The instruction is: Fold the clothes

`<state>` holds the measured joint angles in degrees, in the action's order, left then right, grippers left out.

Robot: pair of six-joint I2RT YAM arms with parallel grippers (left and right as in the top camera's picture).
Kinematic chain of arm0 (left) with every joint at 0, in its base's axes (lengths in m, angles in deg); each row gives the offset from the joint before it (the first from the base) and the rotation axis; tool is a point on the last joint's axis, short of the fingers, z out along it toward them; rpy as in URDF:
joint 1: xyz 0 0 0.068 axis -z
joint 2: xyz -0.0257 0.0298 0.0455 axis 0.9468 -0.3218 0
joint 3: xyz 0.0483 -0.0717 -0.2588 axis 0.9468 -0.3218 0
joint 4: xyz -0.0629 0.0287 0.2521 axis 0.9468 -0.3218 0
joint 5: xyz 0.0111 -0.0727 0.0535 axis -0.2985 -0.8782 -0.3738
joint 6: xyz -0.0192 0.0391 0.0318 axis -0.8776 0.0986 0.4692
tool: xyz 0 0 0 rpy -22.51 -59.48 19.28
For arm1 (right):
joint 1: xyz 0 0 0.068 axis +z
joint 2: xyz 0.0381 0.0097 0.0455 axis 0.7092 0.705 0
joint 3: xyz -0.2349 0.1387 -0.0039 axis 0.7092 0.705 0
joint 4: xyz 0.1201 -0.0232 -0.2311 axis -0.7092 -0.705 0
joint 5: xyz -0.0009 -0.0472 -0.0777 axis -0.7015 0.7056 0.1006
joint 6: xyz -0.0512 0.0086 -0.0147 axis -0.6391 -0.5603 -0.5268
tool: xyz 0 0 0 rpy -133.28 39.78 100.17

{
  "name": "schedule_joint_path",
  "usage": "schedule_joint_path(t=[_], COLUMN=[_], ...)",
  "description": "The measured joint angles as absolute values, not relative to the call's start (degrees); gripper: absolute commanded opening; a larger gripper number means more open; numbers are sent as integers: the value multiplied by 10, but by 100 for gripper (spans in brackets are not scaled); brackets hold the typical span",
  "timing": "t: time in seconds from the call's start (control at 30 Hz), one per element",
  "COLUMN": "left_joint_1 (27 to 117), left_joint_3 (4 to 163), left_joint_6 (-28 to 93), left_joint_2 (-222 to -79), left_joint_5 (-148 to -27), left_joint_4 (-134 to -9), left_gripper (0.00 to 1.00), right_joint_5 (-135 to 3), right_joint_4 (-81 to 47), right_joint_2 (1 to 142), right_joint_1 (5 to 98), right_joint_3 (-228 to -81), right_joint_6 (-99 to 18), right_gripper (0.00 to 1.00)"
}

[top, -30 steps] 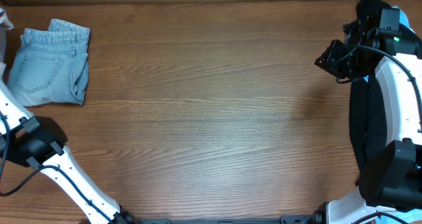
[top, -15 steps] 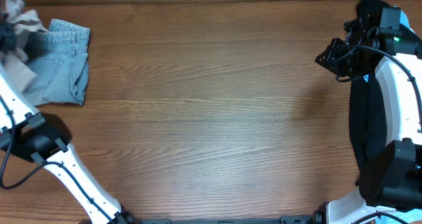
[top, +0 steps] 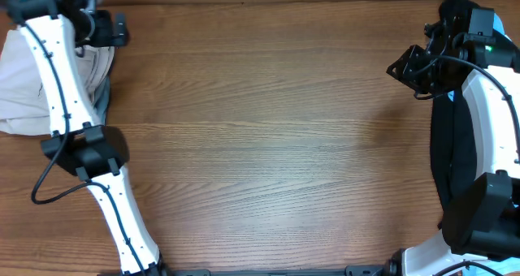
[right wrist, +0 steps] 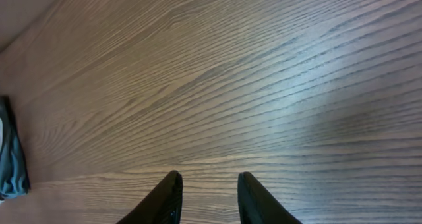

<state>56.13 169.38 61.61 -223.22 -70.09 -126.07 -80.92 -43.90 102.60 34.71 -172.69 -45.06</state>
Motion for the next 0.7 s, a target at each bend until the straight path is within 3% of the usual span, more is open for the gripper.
schedule_joint_path(t=[0.1,0.27,0.37,0.7], left_joint_1=[590,644,682,705], left_joint_3=[1694,1694,1697,1711], left_joint_6=[599,568,555,551], left_joint_2=[-2229,-2173,-2102,-2052], left_joint_5=[-702,-702,-704,-706], left_joint_4=[-1290,-1321,-1326,-1330], left_gripper=[100,100,100,100], right_joint_5=[-809,-785,-742,-703], right_joint_4=[-443,-475,-510,-541], right_joint_2=[1023,970,882,636], right_joint_1=[347,351,354,354], right_joint_3=[-1727,-1727,-1733,-1759], right_joint_6=[-455,-473,-481,-482], right_gripper=[59,72,100,100])
